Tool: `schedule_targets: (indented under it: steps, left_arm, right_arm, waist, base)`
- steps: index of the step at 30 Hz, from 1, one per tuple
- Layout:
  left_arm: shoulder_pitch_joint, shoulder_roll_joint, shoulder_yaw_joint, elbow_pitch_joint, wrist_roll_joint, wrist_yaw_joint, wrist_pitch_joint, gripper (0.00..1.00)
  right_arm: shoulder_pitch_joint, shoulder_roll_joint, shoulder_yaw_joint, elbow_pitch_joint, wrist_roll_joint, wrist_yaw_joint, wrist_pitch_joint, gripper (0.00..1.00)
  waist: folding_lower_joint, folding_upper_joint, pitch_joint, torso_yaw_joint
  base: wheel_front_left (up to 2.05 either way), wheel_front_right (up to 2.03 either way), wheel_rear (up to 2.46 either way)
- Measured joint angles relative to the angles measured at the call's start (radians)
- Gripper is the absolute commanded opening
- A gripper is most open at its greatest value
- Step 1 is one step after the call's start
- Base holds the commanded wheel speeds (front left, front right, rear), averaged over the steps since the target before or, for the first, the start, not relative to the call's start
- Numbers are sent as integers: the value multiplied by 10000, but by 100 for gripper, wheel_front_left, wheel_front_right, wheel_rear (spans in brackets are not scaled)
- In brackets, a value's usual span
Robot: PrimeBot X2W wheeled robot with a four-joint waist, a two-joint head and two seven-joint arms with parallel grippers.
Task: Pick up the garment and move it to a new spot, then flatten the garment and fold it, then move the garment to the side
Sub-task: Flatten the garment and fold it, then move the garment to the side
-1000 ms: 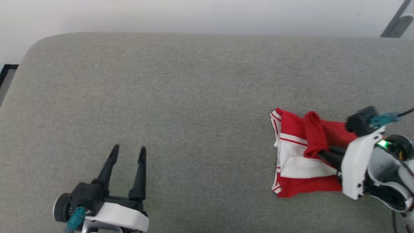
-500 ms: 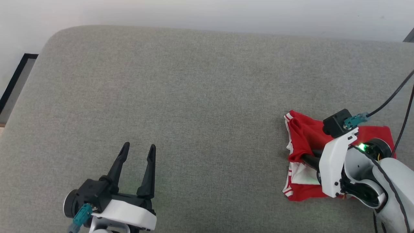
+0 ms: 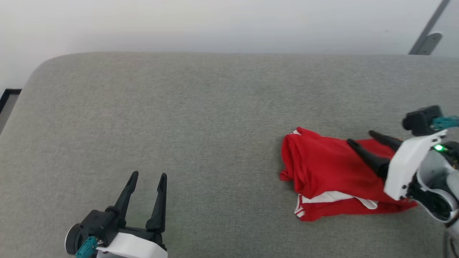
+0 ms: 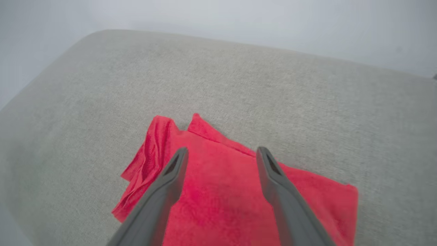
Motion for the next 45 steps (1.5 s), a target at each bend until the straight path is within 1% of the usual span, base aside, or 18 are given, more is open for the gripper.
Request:
schedule_targets:
  steps: [1,2,7,8,10,13,15,17,21,25,28,31,36,40,45]
  left_arm:
    - [15,-8,-2,12,0,0,0,100]
    - [29,-2,13,44,2,0,0,100]
    - [56,50,77,278,-88,0,0,100]
    - [56,50,77,278,-88,0,0,100]
    - [109,38,196,399,-134,0,0,100]
    - [259,-6,431,499,-192,0,0,100]
    - [382,-56,545,533,-201,0,-2,100]
    - [456,-82,648,516,-280,0,0,100]
    - [606,-27,930,424,-293,0,-2,100]
    - [797,-79,1390,249,-399,0,-2,100]
    - [1151,-205,1735,-73,-431,0,-2,100]
    - [1556,-303,1852,-362,-349,0,-2,100]
    - [2025,-470,2034,-825,-261,0,0,100]
    - [2233,-508,2077,-1120,-90,0,0,100]
    - [2344,-539,2084,-1287,-13,0,0,100]
  right_arm:
    - [21,-58,-77,94,8,0,-226,100]
    - [70,-244,-155,449,-326,2,-782,100]
    - [273,-184,-395,1720,-947,2,-2715,100]
    - [273,-184,-395,1720,-947,2,-2715,100]
    - [325,-44,-382,2161,-1262,0,-3507,100]
    - [420,405,-500,2752,-1390,2,-4571,100]
    - [530,593,-518,2934,-1494,2,-5079,100]
    - [719,765,-562,2940,-1501,2,-5367,100]
    - [1123,1018,-922,2468,-1584,2,-5557,100]
    - [1694,1413,-1960,1304,-2048,2,-5576,100]
    - [2380,1770,-2451,610,-2387,2,-5578,100]
    - [2892,1950,-2970,58,-2748,2,-5578,100]
    - [3856,2052,-3799,-667,-3114,0,-5578,100]
    - [4639,2121,-4391,-1022,-3246,2,-5578,100]
    - [5102,2219,-4746,-1289,-3290,2,-5578,100]
  waist:
    - [0,0,-33,-84]
    - [0,0,-91,-238]
    - [0,0,-267,-609]
    - [0,0,-267,-609]
    - [0,0,-355,-747]
    - [0,0,-523,-946]
    - [0,0,-656,-1046]
    - [0,0,-779,-1121]
    - [0,0,-898,-1196]
    - [0,0,-960,-1203]
    - [0,0,-1023,-1253]
    - [0,0,-1066,-1251]
    - [0,0,-1055,-1122]
    - [0,0,-1031,-995]
    - [0,0,-982,-941]
  base:
    - [0,0,0]
    - [0,0,0]
    - [0,0,0]
    - [0,0,0]
    - [0,0,0]
    - [0,0,0]
    - [0,0,0]
    - [0,0,0]
    - [0,0,0]
    - [0,0,0]
    - [0,0,0]
    - [0,0,0]
    - [0,0,0]
    - [0,0,0]
    - [0,0,0]
